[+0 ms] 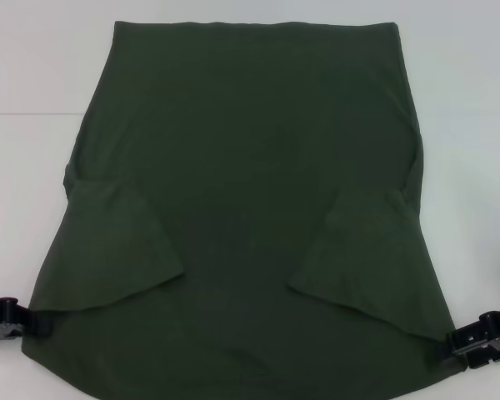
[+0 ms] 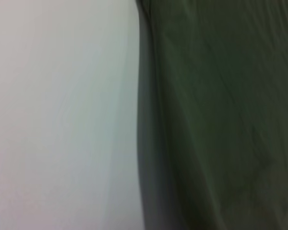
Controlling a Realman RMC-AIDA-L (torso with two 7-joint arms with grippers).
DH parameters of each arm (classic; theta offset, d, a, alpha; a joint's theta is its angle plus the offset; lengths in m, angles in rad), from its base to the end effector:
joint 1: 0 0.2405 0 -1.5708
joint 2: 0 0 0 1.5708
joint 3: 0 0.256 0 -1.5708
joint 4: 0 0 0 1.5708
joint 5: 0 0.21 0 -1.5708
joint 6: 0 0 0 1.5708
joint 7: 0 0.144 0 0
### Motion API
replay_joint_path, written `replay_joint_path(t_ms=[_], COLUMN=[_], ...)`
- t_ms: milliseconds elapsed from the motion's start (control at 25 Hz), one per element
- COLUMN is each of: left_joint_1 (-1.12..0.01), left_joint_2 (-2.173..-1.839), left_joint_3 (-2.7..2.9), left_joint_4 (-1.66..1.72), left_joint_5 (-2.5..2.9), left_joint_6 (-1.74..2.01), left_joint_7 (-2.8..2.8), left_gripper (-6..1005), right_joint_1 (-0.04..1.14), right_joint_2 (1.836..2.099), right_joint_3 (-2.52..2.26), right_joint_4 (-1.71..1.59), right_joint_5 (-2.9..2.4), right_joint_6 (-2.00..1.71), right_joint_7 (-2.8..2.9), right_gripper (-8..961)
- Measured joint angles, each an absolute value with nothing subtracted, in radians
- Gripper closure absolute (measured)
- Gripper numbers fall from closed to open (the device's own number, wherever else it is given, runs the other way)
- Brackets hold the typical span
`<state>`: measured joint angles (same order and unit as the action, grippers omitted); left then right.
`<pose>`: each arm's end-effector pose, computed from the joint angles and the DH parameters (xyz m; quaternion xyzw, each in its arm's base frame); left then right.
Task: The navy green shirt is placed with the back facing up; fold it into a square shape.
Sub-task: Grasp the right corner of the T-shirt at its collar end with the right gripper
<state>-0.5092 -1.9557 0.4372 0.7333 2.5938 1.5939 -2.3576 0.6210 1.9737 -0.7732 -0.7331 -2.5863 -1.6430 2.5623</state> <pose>-0.3587 0.3009 0.0659 -0.7141 -0.6847 -0.0640 0.1305 0.3076 0.3235 0.0295 -0.7405 0.6666 -0.0626 0.0572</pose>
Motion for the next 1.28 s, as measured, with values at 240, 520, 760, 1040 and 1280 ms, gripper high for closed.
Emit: replay_joint_path(t_ms=[240, 520, 760, 1040, 1280], left_joint_1=[-0.509, -0.51, -0.511, -0.511, -0.51], left_joint_2=[-1.956, -1.956, -1.956, -1.957, -1.957], left_joint_3=[0.437, 0.437, 0.437, 0.437, 0.437], left_joint_4=[0.733, 0.733, 0.733, 0.734, 0.735], left_joint_5=[2.594, 2.594, 2.594, 2.593, 2.582], left_joint_6=[1.594, 1.595, 1.595, 1.596, 1.598], left_joint_7=[-2.358, -2.358, -2.358, -2.356, -2.356], left_gripper=[962, 961, 960, 959, 958], right_joint_1=[0.625, 0.632, 0.648, 0.67, 0.671], right_joint_2=[1.98, 1.991, 2.007, 2.025, 2.029], right_joint_3=[-0.773, -0.775, -0.777, -0.778, -0.776], right_joint_4=[-0.733, -0.733, -0.731, -0.73, -0.73], right_joint_5=[-2.586, -2.586, -2.586, -2.579, -2.578], right_joint_6=[-1.642, -1.635, -1.635, -1.639, -1.636], right_joint_7=[2.561, 2.56, 2.558, 2.556, 2.559], right_gripper=[193, 193, 193, 192, 206])
